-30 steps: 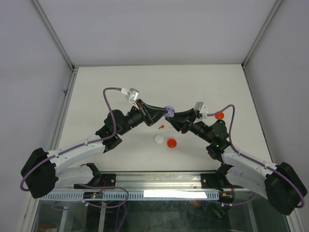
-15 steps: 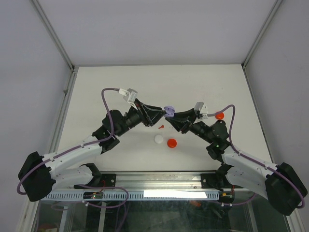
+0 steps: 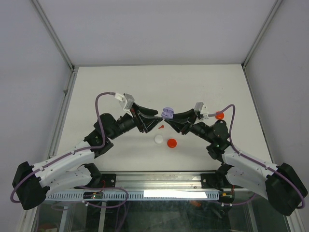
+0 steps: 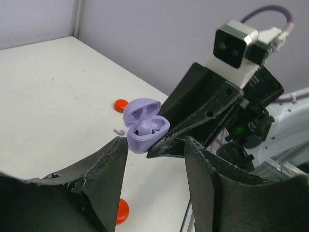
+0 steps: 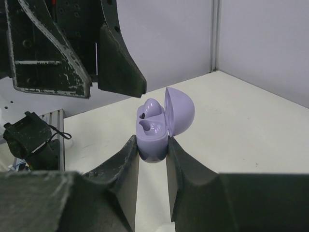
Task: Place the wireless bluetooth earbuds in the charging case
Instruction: Place the earbud in the charging case, then adjust the charging case.
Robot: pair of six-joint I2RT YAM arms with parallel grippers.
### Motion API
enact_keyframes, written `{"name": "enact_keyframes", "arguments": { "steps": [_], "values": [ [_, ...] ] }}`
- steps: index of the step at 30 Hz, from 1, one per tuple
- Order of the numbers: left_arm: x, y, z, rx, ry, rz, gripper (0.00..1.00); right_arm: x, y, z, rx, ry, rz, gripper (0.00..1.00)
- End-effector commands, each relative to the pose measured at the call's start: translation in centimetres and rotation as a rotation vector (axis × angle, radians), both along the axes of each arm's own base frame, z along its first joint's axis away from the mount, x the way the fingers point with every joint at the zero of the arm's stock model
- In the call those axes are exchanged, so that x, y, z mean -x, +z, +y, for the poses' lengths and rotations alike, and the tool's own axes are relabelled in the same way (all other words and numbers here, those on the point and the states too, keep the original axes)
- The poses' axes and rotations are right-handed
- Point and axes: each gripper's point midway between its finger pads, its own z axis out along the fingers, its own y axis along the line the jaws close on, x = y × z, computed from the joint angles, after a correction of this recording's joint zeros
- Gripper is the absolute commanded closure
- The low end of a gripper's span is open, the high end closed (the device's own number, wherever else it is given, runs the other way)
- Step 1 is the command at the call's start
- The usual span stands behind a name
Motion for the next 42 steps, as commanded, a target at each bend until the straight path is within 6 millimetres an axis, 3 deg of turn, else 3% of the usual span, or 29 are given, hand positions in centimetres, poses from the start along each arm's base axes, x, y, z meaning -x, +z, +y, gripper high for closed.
{"name": "enact_keyframes", "arguments": {
  "steps": [1,11,24,42],
  "values": [
    [2.2,0.7,-0.2,0.006,-0.119,-0.139,0.49,1.8,4.3,0.5,-0.074,0.090,-0.096,1.00],
    [3.1,0.1,0.4,0.068,-0.186,-0.192,0.53,3.7,5.8,1.0,-0.095,0.199,-0.115,1.00],
    [3.7,1.1,0.1,0.138,-0.224,-0.270,0.55,5.5,6.4,1.8,-0.106,0.334,-0.118,1.00],
    [5.0,0.6,-0.4,0.131,-0.310,-0.295,0.62,6.0,6.6,2.1,-0.119,0.384,-0.097,1.00]
  ]
}}
